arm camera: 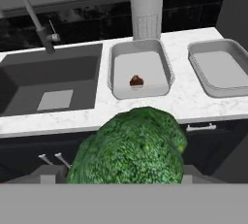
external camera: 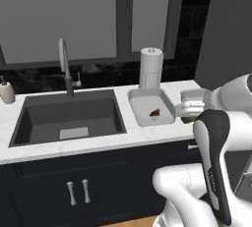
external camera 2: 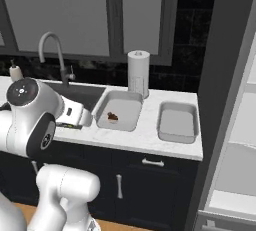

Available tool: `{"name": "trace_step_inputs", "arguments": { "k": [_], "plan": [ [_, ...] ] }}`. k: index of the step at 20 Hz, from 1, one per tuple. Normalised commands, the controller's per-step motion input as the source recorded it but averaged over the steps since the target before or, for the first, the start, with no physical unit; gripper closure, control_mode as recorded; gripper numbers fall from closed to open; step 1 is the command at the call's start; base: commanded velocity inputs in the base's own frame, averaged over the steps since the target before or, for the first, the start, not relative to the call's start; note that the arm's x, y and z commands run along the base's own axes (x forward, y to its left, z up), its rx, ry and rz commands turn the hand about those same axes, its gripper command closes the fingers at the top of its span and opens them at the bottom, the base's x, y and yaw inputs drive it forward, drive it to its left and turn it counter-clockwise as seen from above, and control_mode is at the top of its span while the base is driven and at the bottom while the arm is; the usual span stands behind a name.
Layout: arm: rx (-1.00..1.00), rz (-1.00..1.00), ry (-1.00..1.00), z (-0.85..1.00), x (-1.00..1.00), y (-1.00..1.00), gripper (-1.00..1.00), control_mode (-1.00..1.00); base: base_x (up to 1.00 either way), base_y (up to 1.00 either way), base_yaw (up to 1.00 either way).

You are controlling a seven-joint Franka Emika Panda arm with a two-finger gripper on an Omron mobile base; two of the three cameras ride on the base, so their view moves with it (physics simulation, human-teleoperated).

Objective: Place one broccoli and one chicken drumstick in each tupperware on the nearby counter, to pack two identical lunches.

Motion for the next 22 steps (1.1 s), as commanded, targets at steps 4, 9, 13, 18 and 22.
{"name": "trace_step_inputs", "arguments": {
  "k": [4,9,13,18,22],
  "plan": [
    [-0.02,-0.07,-0.04,-0.10,0.01,-0.02,1.00,-1.00,0.18,0.09,-0.05],
    [-0.03,-0.04,-0.01,-0.06,0.50,-0.47,1.00,-1.00,0.00,0.00,0.00],
    [0.00,0.00,0.07,-0.22,1.00,-0.50,1.00,-1.00,0.00,0.00,0.00],
    [0.00,0.00,0.10,-0.32,1.00,-0.09,1.00,-1.00,0.00,0.00,0.00],
    [-0.02,0.00,0.03,-0.42,1.00,0.00,1.00,-1.00,0.00,0.00,0.00]
  ]
}}
